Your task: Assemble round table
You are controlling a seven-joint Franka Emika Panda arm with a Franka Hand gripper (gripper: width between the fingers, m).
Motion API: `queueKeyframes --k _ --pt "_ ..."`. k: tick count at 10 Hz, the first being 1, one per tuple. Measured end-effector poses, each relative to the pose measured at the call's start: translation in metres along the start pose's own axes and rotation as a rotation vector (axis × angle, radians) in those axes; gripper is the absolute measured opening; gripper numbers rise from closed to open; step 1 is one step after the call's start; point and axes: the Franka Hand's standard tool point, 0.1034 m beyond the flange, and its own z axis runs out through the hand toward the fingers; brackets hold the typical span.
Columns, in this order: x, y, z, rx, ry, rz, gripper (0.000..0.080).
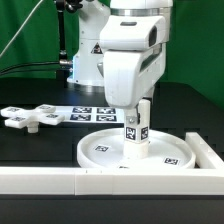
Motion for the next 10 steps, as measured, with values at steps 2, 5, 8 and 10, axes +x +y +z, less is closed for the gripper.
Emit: queueKeyframes --k 2,5,8,10 --pt "-0.001 0.0 0.0 -0.005 -0.012 -0.102 0.0648" --pt "-0.004 0.001 0.001 -0.008 -0.034 -0.276 0.0648" --pt "-0.009 0.004 0.0 -0.01 -0.057 -0.45 0.0648" --pt "-0.01 0.004 0.0 -0.01 -0.065 -0.485 0.0648"
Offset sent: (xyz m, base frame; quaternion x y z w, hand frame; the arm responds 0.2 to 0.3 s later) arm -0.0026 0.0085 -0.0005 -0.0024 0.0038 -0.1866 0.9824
